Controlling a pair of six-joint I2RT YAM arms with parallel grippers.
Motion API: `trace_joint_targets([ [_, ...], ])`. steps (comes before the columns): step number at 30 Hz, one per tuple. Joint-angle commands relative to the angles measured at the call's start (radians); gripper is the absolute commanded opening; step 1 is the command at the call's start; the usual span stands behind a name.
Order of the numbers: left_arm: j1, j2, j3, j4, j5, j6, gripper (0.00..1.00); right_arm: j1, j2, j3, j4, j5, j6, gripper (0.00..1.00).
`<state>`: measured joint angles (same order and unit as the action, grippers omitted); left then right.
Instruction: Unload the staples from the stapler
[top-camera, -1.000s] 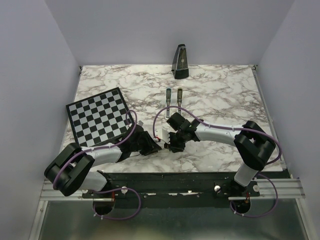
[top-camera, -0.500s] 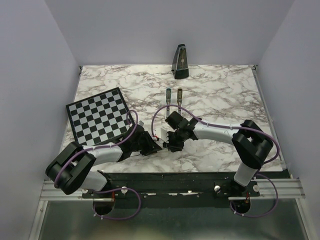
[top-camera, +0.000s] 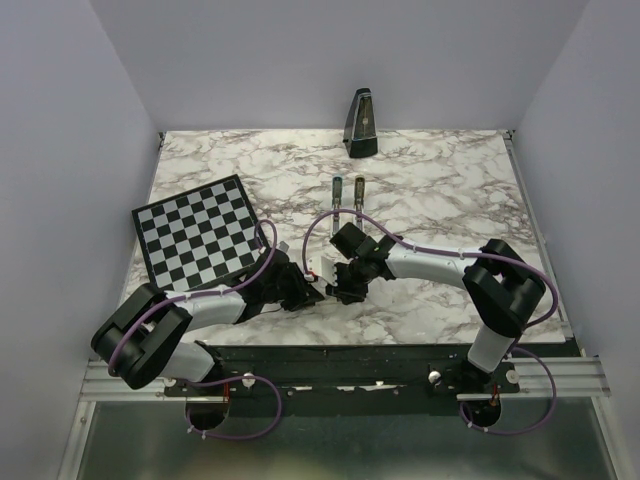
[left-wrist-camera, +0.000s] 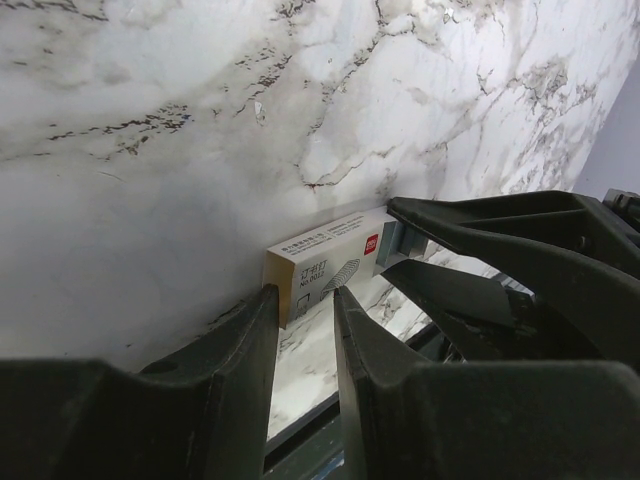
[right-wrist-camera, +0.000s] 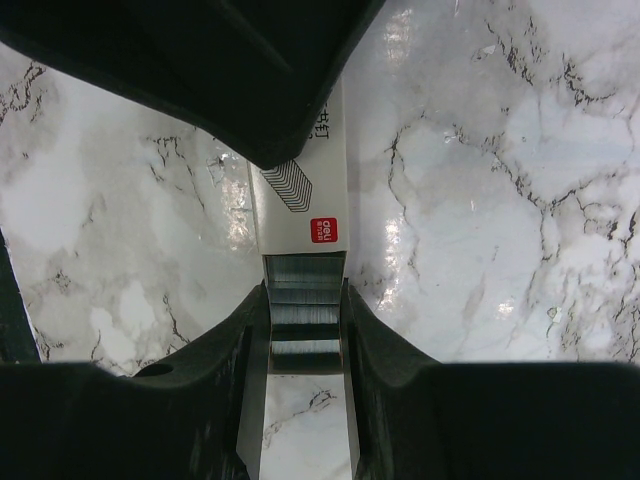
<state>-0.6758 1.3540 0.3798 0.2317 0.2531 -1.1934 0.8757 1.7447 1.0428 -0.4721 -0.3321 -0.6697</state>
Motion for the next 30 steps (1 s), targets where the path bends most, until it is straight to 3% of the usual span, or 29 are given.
trace_joint_targets([
  [1, -0.004, 0.007, 0.027, 0.008, 0.009, 0.02, 0.36, 0.011, 0.009, 0.014, -0.011, -0.021, -0.001, 0.37],
  [19, -0.005, 0.027, 0.056, -0.052, -0.017, 0.057, 0.35, 0.013, -0.005, 0.011, 0.003, -0.031, -0.016, 0.37],
  [30, -0.005, -0.036, 0.085, -0.147, -0.06, 0.103, 0.48, 0.014, -0.126, -0.05, 0.069, -0.002, 0.012, 0.53],
])
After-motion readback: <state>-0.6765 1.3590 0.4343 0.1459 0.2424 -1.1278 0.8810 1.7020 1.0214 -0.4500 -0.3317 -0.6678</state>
